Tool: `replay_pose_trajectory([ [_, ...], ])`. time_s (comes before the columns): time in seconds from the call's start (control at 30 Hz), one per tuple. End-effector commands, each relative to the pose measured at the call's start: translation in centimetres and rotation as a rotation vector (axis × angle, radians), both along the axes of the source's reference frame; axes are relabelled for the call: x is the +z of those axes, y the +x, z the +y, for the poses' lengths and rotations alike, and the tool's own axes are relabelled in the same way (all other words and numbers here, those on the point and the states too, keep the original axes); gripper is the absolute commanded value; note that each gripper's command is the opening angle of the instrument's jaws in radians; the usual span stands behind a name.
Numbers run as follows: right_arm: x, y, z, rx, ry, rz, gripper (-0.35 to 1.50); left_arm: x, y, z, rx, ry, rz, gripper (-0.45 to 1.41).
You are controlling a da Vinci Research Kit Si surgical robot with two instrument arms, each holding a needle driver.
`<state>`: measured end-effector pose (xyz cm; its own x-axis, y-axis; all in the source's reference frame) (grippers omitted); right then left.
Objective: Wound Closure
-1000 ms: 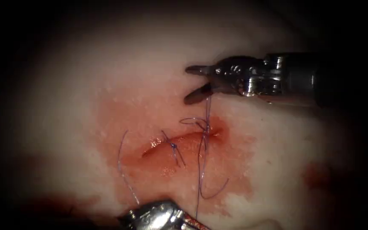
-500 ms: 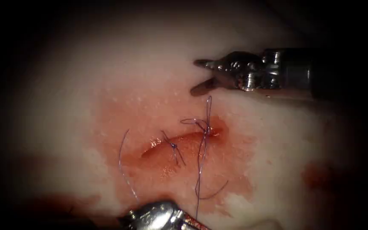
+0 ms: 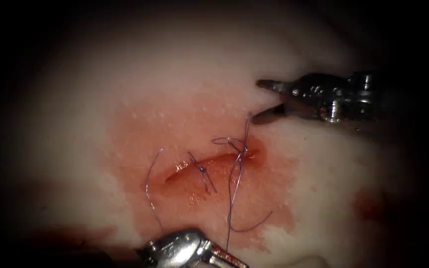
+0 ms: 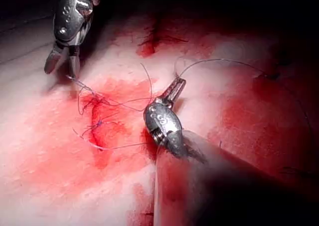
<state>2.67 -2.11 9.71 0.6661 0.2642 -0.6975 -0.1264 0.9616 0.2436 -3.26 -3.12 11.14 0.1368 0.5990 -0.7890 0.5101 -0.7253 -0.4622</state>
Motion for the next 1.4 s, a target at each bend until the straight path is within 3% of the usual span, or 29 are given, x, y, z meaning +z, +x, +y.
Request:
replay_pose_trajectory([
  [0.03, 0.05, 0.10, -0.03, 0.000, 0.006, 0.002, 1.43, 0.05, -0.05, -0.04, 0.001, 0.001, -0.001, -0.45],
  [0.33, 0.10, 0.21, -0.07, 0.021, 0.028, 0.009, 1.43, 0.06, -0.05, -0.04, 0.001, 0.001, -0.001, -0.45],
  [1.0, -0.08, 0.23, -0.04, 0.034, 0.078, 0.021, 1.43, 0.05, -0.04, -0.04, 0.003, 0.001, -0.002, -0.45],
  [1.27, 0.03, 0.49, -0.14, 0.040, 0.084, 0.027, 1.43, 0.05, -0.04, -0.04, 0.003, 0.001, -0.002, -0.45],
  [1.4, 0.05, 0.65, -0.14, 0.109, 0.082, 0.036, 1.43, 0.04, -0.05, -0.05, 0.003, 0.001, -0.002, -0.45],
])
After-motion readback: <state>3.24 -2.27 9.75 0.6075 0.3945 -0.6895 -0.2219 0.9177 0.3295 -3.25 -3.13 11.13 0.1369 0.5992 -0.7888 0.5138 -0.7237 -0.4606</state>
